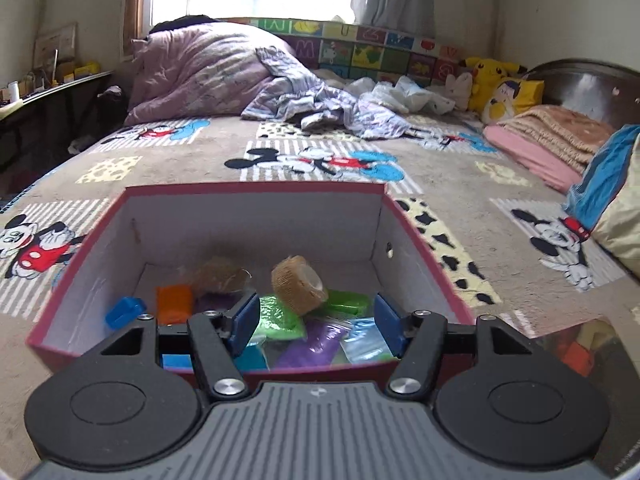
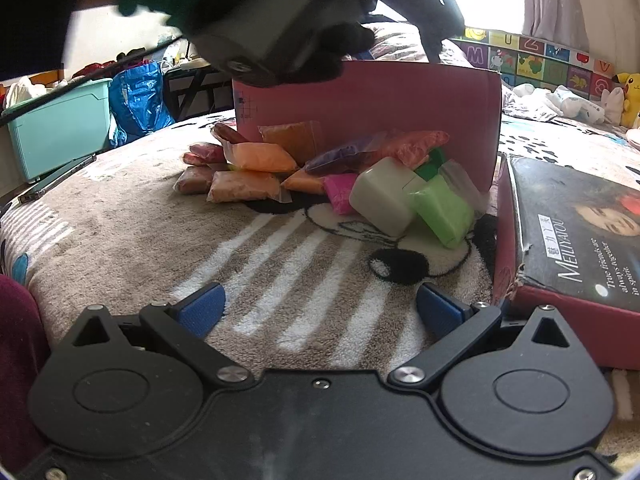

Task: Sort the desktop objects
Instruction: 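Lower the tape roll into the pink box and open the left gripper, then grasp the black MEILIYATOU book edge with both grippers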

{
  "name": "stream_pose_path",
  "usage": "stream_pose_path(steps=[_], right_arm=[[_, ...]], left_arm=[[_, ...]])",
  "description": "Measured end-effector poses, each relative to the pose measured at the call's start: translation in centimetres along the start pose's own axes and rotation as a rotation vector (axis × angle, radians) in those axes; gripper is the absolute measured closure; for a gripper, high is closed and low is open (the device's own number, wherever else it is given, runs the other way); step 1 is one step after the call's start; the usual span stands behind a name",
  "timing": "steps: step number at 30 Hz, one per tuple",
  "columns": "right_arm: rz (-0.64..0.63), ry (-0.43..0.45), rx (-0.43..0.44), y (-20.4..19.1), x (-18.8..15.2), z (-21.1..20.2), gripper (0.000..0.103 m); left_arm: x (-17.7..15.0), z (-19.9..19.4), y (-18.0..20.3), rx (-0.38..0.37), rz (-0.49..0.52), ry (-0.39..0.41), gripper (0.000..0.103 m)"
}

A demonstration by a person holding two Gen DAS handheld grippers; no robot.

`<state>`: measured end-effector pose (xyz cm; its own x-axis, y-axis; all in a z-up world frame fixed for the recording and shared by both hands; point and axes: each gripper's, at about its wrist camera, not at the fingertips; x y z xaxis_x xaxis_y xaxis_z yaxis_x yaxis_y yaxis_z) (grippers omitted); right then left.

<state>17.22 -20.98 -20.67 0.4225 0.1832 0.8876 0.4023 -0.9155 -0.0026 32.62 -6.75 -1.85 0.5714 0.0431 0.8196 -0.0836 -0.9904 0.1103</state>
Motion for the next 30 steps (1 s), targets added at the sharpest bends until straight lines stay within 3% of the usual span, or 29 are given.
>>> stream_pose_path(steps=[7,11,16,19,22,25,28,30], right_arm=[[0.040,0.002,0.043,0.8,0.2,-0.5,0.001],[0.076,-0.047,0.099,2.3,1.2,-1.5,0.001],[0.283,-0.066,0.152,5.7,2.5,-4.8,0.001],[0.373,-0.012,0.146,8.2,3.0,-8.0,0.001],[0.409,0.104,0.030,11.1,3.3,-10.7,0.001],[0.500,0.201,-0.162,15.4,3.4,-11.0,0.001],[0.648,0.256,-0.320,20.8,2.6,-10.3,0.001],[0.764,0.296,-0.380,24.0,1.8,-10.3,0.001]], left_arm=[[-1.5,-5.1,-0.1,-0.021,0.003,0.041,0.041],[-3.4,-7.5,-1.2,-0.019,-0.025,0.052,0.041],[-7.1,-10.1,-2.9,0.033,-0.105,0.094,0.041],[-10.0,-10.9,-2.9,0.033,-0.164,0.110,0.041],[-12.8,-11.0,-1.8,0.009,-0.172,0.097,0.041],[-14.9,-10.0,0.2,-0.034,-0.116,0.049,0.041],[-15.7,-9.0,2.2,-0.100,-0.080,0.029,0.041],[-15.6,-8.6,3.3,-0.149,-0.071,0.040,0.041]])
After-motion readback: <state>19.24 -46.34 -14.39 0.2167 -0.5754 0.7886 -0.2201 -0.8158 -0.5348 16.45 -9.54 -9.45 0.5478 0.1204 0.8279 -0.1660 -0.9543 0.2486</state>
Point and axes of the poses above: each gripper's, at about its wrist camera, not at the fingertips, and z roughly the way its jaws point, y to its right, x to its top, and after that the axes turned 3 degrees about -z, right-handed
